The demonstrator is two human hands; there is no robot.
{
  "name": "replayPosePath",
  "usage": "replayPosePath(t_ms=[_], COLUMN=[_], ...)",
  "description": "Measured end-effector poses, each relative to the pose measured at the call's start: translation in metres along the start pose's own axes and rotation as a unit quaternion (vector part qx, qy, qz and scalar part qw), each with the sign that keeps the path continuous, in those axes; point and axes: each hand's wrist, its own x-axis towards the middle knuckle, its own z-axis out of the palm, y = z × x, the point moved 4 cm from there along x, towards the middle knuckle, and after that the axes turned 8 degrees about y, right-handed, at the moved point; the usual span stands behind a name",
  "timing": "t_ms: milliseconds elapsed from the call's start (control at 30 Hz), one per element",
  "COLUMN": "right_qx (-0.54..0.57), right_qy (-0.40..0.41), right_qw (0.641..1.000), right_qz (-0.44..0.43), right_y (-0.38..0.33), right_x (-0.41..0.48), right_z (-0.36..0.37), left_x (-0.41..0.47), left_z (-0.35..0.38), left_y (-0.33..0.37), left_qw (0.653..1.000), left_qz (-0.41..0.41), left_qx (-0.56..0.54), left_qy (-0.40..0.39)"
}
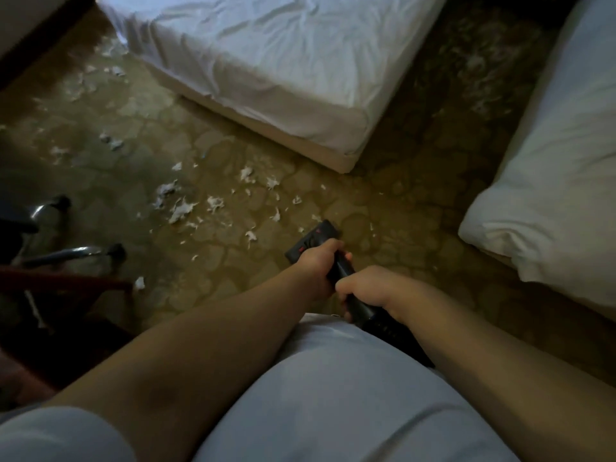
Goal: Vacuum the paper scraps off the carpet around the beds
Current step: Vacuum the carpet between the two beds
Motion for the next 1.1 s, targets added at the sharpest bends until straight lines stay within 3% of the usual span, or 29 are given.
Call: replayPosePath(t_ms=[167, 367, 900, 1100], right_qx=[0.041, 0.05, 0.094, 0.108], right_qy=[0.004, -0.012, -0.009, -0.007], right_qw=[0.999, 0.999, 0.995, 0.994], right_qz=[0.001, -0.001, -0.007, -0.008], right_y=[-0.004, -0.055, -0.336, -0.399], right_x=[0.011, 0.022, 0.071, 0.087], right_z=[-0.021, -0.01, 0.117, 0.136], left_x=[0.006, 0.026, 0.103, 0.12], left_z=[0.023, 0.0, -0.164, -0.19], left_y=[0.017, 0.064, 0.334, 0.398], left_qw=[0.999, 0.999, 0.996, 0.997], left_qz=[0.018, 0.019, 0.014, 0.023], left_qx=[0.041, 0.028, 0.084, 0.072], left_qy=[0.008, 0.032, 0.009, 0.007])
